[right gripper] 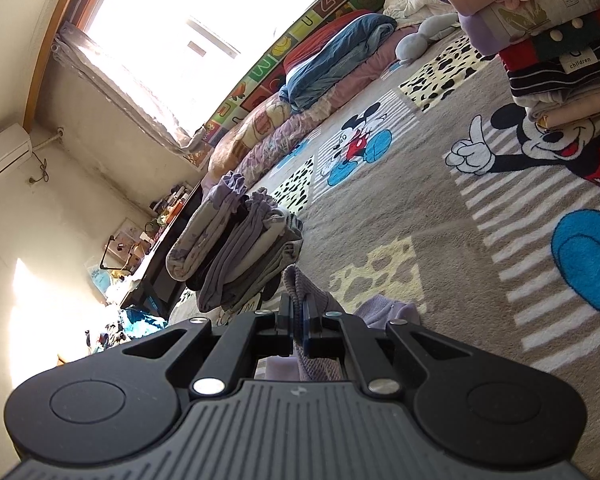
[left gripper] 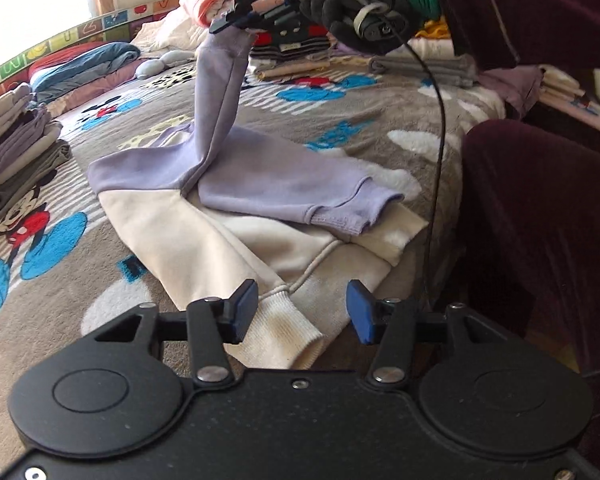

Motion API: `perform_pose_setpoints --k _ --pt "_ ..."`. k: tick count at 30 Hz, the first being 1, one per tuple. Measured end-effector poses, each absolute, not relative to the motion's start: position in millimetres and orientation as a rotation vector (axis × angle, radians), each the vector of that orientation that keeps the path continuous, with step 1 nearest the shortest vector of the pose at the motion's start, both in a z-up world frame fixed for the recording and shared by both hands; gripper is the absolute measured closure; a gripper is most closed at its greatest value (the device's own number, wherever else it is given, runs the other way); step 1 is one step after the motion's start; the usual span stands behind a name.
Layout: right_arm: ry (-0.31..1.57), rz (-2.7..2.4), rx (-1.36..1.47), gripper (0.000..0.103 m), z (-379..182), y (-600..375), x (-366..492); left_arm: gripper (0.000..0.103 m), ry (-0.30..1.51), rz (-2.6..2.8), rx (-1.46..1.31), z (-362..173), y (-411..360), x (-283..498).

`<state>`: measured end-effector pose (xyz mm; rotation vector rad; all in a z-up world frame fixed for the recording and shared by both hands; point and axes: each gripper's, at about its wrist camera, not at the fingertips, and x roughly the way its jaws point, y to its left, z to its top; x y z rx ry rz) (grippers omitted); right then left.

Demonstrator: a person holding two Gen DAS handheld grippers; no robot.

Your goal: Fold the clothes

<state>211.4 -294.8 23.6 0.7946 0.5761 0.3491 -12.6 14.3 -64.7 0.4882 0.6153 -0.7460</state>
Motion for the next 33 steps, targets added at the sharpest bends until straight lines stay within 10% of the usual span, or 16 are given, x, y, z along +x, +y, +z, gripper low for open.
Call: perform_pose_setpoints --k 4,7,25,28,33 --pt "0.572 0.352 0.789 0.097 26.0 -294.4 213.0 0.057 0.593 -0.533 0.69 -83.7 -16.7 -29.2" --pt "0.567 0.369 0.788 0.097 28.7 -293.2 214.3 0.098 0.546 -0.446 0.798 -95.9 -28.0 -34.9" --pt "0.534 0.394 0.799 0.097 29.6 -303.3 210.6 0.099 0.598 -0.563 0.56 -94.5 -34.4 -16.3" --pt "0.562 0.378 0.804 0.096 11.3 -306.4 202.5 0.064 0.63 -0.699 0.471 -81.3 -14.3 -16.6" --pt "0.583 0.356 0.836 0.096 -12.2 -315.3 190.5 0.081 0.546 -0.642 0.168 -43.9 47.0 6.6"
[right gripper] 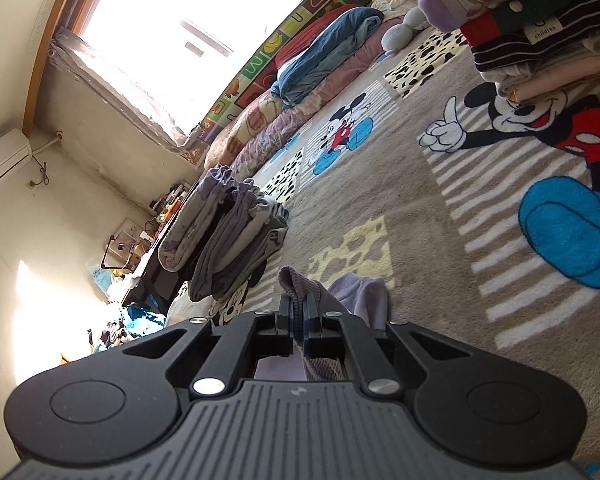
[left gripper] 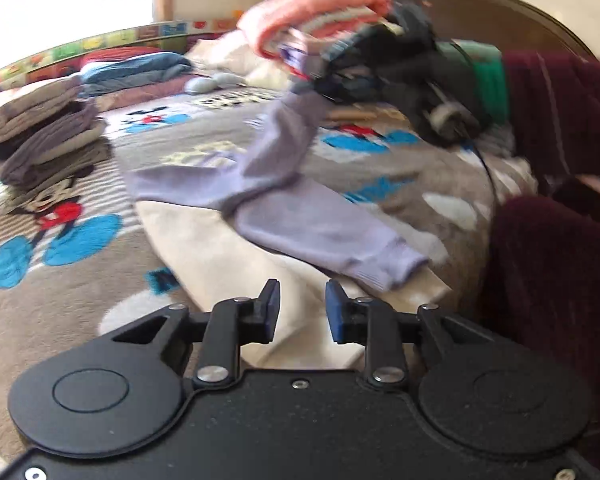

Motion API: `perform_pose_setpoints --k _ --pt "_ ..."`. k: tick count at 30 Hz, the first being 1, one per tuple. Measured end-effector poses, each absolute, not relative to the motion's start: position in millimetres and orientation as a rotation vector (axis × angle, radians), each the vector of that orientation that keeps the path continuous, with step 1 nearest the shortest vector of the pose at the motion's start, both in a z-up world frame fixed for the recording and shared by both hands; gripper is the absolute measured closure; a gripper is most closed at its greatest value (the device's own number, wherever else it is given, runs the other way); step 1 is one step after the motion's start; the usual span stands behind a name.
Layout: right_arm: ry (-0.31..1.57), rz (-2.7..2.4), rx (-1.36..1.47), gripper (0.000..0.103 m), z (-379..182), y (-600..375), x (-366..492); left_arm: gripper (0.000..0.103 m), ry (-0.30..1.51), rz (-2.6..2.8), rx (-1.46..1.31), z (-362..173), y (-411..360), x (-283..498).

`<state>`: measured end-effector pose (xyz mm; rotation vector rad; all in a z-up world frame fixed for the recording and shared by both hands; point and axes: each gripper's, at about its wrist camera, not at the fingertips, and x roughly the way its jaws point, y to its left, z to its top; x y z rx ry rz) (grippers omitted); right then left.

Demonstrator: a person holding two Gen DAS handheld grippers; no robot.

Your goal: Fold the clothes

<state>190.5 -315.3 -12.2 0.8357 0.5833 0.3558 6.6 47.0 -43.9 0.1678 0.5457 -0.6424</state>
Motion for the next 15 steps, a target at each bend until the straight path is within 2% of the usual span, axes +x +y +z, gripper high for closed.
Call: perform_pose_setpoints --k 2,5,7,11,13,15 --pt "0.583 0.353 0.85 0.096 -17.7 -317.1 186.3 0.087 0.522 -0.621 0.166 -46.5 47.0 12.9" --pt "0.577 0.359 0.848 0.096 -19.4 -316.2 180.4 0.087 0.536 -0.624 0.237 -60.8 30.2 18.9" --pt "0.563 0.363 0.834 0.096 -17.3 -315.5 174.2 0.088 0.669 -0.647 0.358 -84.1 13.7 26.3" --pt "0.539 0.354 0.861 0.096 -20.8 -323.0 161.9 0.088 0.654 -0.666 0.327 -79.3 26.3 32.1" --pt "0.533 0.358 0.891 0.096 -25.8 -328.1 159.4 0.088 0.57 -0.643 0.24 -67.9 35.4 34.3" --pt "0.536 0.361 0.894 0.096 -31.6 -328.7 159.2 0.086 0.637 -0.639 0.246 -76.2 29.0 48.2"
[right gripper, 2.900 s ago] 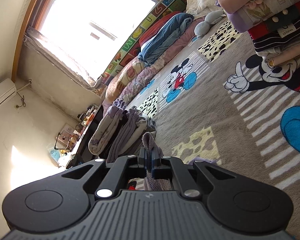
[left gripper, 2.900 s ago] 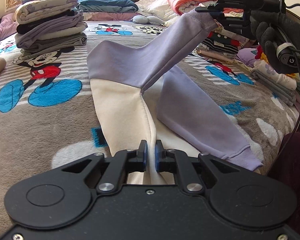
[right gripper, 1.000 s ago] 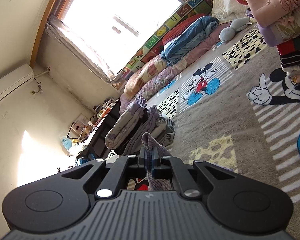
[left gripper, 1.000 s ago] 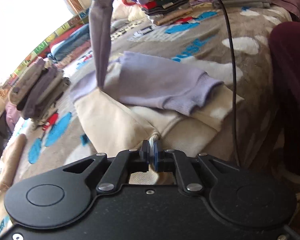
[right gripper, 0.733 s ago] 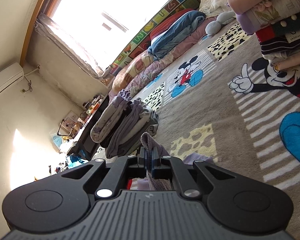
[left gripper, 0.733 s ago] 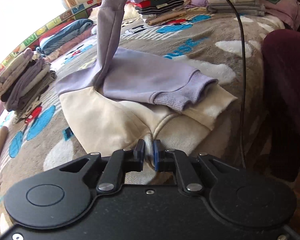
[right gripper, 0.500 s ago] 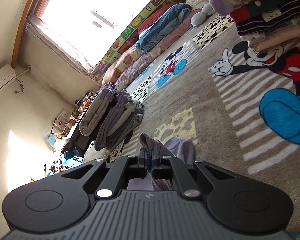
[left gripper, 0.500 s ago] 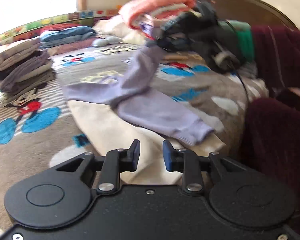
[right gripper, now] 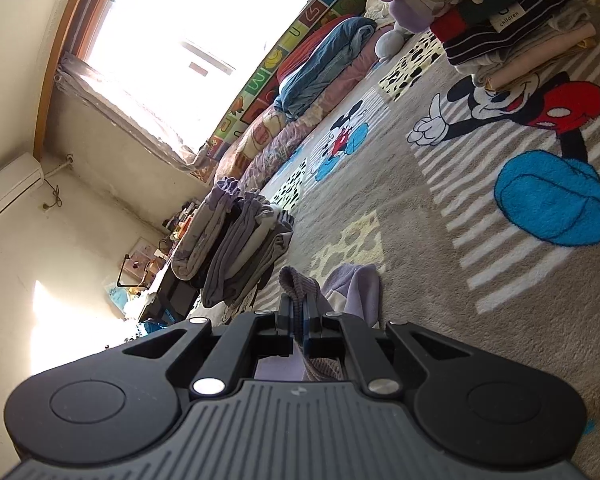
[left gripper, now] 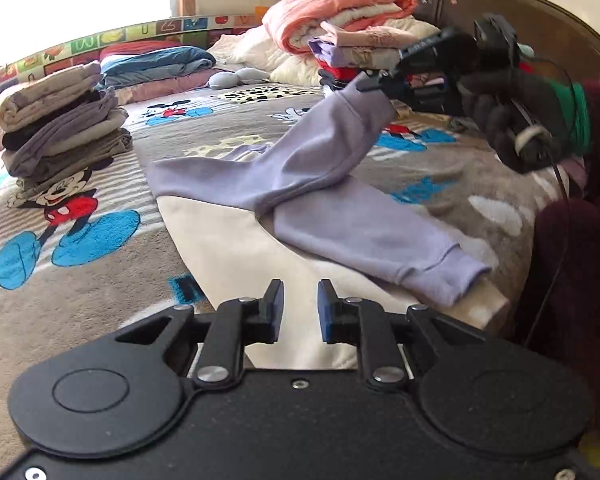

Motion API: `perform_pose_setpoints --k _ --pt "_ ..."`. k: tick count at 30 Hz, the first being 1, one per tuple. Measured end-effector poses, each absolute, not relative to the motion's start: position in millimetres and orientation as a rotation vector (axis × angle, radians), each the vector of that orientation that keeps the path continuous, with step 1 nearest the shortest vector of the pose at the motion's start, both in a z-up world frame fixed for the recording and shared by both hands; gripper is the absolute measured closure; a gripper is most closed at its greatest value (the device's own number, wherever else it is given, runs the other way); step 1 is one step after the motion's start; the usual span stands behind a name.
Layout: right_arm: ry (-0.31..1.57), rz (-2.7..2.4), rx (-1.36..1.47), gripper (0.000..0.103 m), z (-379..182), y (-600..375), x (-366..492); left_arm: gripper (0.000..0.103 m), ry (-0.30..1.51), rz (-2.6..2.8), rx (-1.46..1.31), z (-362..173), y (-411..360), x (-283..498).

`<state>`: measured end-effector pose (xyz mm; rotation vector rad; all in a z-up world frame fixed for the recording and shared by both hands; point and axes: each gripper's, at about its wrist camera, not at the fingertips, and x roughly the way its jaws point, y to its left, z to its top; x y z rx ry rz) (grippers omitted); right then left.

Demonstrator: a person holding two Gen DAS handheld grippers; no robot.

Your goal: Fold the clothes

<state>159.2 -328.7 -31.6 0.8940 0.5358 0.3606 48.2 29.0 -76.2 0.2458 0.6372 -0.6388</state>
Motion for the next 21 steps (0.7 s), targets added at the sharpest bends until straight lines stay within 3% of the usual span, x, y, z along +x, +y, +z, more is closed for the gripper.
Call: perform_pose_setpoints --k 2,11,21 --pt "0.539 0.362 0.894 0.096 -37.4 -329.0 159.2 0.076 0.703 -0.632 0.253 -84.5 22.7 61.8" --pt "0.46 0.361 0.96 0.096 -65.4 -335.2 150.4 0.076 0.511 -0.453 0.125 -60.1 38.6 110.9" --pt "0.452 0.352 1.136 0.096 -126.7 -360.6 144.6 0.082 0.489 -0.405 0.157 -65.7 29.6 213.6"
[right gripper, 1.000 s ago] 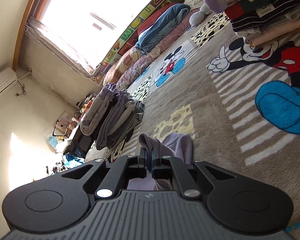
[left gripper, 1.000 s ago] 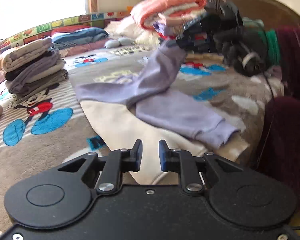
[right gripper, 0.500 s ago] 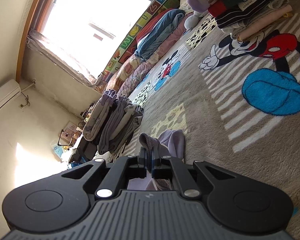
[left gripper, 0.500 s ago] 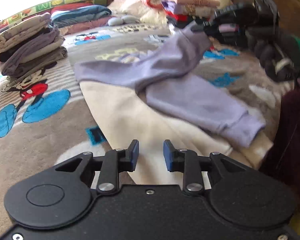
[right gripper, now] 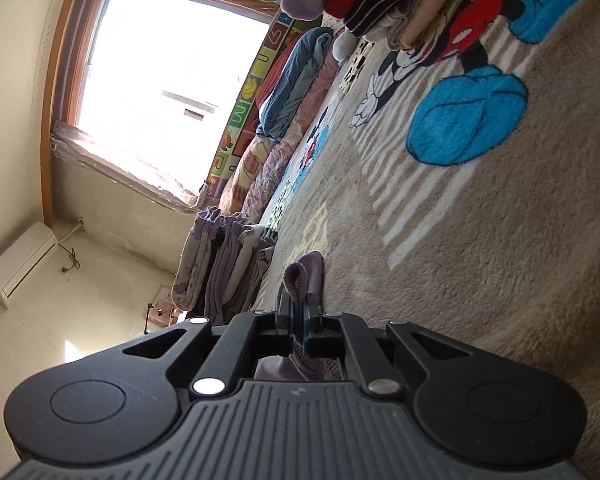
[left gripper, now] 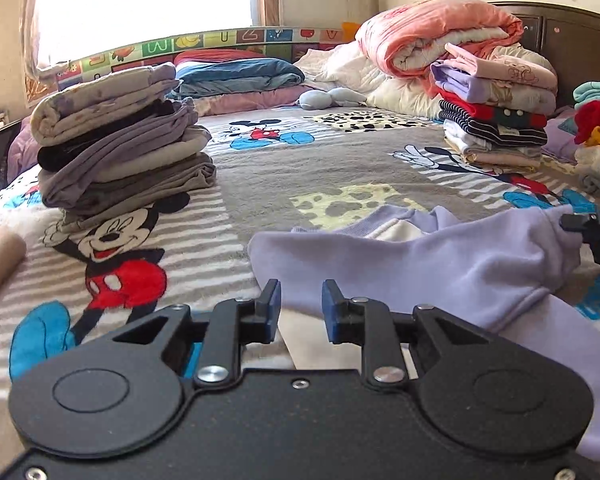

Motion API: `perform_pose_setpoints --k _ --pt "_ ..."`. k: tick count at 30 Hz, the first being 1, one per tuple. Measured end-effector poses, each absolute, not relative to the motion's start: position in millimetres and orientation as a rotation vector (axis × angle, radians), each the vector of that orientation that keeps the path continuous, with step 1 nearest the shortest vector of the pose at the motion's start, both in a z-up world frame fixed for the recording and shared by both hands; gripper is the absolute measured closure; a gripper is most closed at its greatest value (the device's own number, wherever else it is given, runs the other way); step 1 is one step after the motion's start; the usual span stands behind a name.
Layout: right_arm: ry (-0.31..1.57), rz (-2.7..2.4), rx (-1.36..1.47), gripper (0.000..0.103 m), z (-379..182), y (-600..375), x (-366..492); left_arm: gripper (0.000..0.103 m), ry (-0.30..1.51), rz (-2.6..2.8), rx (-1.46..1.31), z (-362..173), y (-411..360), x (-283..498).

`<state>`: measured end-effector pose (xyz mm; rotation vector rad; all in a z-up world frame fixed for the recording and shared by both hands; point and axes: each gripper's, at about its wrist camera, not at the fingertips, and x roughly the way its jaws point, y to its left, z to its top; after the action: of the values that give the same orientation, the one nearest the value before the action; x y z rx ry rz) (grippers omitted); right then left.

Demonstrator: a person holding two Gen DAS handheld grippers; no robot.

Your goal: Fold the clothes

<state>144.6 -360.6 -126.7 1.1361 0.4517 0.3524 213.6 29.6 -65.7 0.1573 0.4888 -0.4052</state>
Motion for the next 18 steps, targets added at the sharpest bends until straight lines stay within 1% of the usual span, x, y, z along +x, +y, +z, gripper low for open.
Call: perform_pose_setpoints --k 4,5,6,7,8,10,11,13,16,18 --pt "0.459 0.365 1.154 0.096 -129.1 -366.3 151.3 0.082 0.506 -0.442 0.206 -71.7 19.6 247.4" --pt "0.461 0.362 1.141 0.096 -127.9 -366.8 151.9 0.082 0.529 -0.447 0.23 -76.5 15.4 256.3" --pt "0.459 0.365 1.138 0.096 -127.5 -368.0 151.6 0.082 0.605 -0.445 0.277 -87.1 8.3 267.9" --pt "0.458 0.369 1.148 0.096 -128.2 -369.6 151.2 0.082 0.634 -0.452 0.314 -93.6 4.1 271.0" --pt "0.456 0.374 1.161 0.096 -129.2 -371.3 150.7 0.082 0.61 -0.461 0.329 -93.1 2.5 268.8" --pt "0.463 0.388 1.165 0.096 -129.9 -373.0 150.6 0.082 0.615 -0.48 0.289 -83.1 5.6 270.2" --pt "0.467 0.394 1.16 0.096 -129.6 -372.9 151.6 0.082 0.585 -0.487 0.257 -78.4 8.7 269.5" --pt "0.472 0.404 1.16 0.096 -129.4 -372.7 154.0 0.081 0.567 -0.52 0.198 -79.6 12.3 272.4" --pt "0.484 0.4 1.165 0.096 -131.3 -374.0 154.7 0.08 0.603 -0.507 0.239 -87.1 6.3 274.4" --pt "0.48 0.394 1.183 0.096 -132.5 -375.8 152.6 0.08 0.583 -0.537 0.218 -76.9 10.7 270.7"
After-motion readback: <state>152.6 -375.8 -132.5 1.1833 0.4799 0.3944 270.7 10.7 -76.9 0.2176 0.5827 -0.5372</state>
